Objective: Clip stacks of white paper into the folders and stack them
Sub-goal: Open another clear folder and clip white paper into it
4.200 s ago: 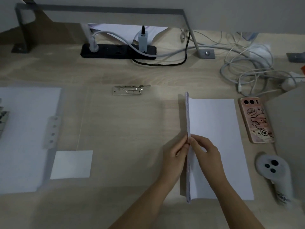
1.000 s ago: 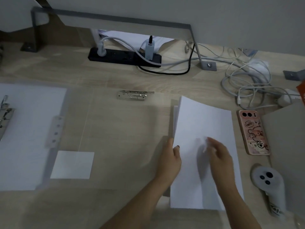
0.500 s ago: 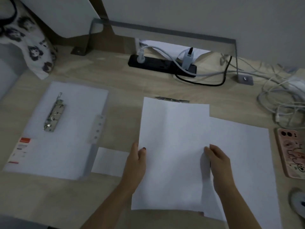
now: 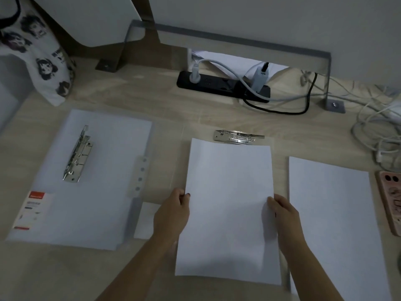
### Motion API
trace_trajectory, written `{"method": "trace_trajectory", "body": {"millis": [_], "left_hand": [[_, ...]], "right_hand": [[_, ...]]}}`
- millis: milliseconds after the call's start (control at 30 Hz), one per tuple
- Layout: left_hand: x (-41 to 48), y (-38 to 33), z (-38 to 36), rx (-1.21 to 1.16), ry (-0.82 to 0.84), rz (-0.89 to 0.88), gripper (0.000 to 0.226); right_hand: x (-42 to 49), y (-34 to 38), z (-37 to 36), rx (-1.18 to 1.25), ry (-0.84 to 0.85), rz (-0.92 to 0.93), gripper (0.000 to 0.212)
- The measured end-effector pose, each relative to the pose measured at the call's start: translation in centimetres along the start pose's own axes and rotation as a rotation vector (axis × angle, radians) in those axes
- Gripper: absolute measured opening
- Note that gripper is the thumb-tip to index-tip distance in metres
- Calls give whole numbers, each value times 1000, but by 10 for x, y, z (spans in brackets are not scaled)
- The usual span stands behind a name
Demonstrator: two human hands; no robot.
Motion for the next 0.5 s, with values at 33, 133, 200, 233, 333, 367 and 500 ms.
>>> {"method": "trace_trajectory", "body": {"millis": [33, 133, 200, 233, 333, 367, 500], "left_hand": [[2, -1, 2, 39, -14, -21, 21], [10, -4, 6, 88, -68, -88, 22], [16, -4, 6, 89, -99, -129, 21], [19, -4, 7, 97, -105, -146, 21], [25, -3, 8, 125, -98, -143, 20], [27, -3, 9, 124, -96, -135, 20], [34, -4, 13, 97, -81, -80, 17]], "right_hand": [[0, 0, 0, 16, -5, -9, 19], [-2, 0, -3, 67, -22, -24, 21], [-3, 0, -6, 88, -30, -21, 20], [-3, 1, -8, 98, -38, -20, 19], [-4, 4, -13, 112, -66, -14, 16], [-4, 5, -14, 113, -73, -5, 15], [-4, 11, -20, 129, -105, 18, 16]]}}
Point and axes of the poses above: each hand's wrist, its own x-axis towards the middle knuckle, its own z-axis out of the back of the hand, y = z × x, the point moved 1 cm from there along x, towards the middle knuckle, and after that the axes turned 12 degrees about -z, right-handed, at the moved point
